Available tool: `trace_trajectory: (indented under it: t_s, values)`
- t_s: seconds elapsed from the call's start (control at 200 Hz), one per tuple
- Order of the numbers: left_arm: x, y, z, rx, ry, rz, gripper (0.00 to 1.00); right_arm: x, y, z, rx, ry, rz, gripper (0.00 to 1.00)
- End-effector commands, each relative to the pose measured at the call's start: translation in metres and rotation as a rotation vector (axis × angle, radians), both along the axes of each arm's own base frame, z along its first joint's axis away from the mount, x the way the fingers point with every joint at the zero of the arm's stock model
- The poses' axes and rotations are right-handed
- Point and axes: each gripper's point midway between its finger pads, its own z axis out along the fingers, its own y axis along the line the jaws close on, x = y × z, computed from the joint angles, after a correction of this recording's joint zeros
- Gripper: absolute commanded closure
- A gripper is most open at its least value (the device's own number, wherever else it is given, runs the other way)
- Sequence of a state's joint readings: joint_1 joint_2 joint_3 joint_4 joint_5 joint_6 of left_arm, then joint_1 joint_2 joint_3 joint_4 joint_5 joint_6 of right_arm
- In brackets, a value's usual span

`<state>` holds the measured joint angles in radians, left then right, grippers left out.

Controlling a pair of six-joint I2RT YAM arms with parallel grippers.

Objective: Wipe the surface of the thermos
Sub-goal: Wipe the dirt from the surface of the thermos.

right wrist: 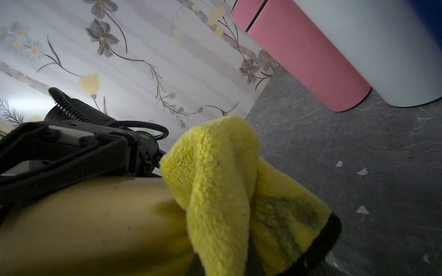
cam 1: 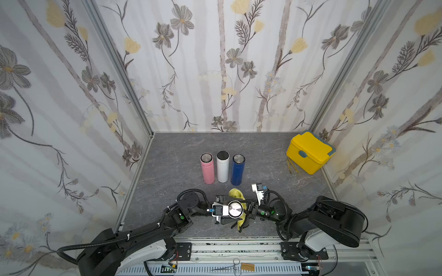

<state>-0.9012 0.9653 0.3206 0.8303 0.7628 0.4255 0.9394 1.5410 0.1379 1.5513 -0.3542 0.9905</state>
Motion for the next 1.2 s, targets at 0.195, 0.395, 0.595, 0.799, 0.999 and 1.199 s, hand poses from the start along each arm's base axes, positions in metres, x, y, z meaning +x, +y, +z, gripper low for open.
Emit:
trace_trajectory:
  t_s: [0.195,0.395,0.595,0.799,0.999,1.199]
  values:
    - [-0.009,0.005,0.024,-0.075,-0.126,-0.031,1.00,-0.030,-0.007,0.130,0.362,-0.280,0.190,1.00]
    - [-0.005,0.003,0.021,-0.063,-0.122,-0.016,1.00,-0.028,-0.002,0.115,0.342,-0.248,0.186,1.00]
    - [-0.003,0.003,0.021,-0.065,-0.125,-0.007,1.00,-0.022,0.004,0.067,0.237,-0.145,0.147,1.00]
    - [0.001,0.004,0.026,-0.079,-0.112,0.019,1.00,-0.034,-0.008,0.114,0.331,-0.256,0.162,1.00]
    - [0.004,0.008,0.033,-0.110,-0.096,0.055,1.00,-0.027,-0.006,0.127,0.292,-0.283,0.109,1.00]
    - [0.035,0.020,0.058,-0.225,0.035,0.238,1.00,-0.013,-0.021,0.081,0.211,-0.209,-0.020,1.00]
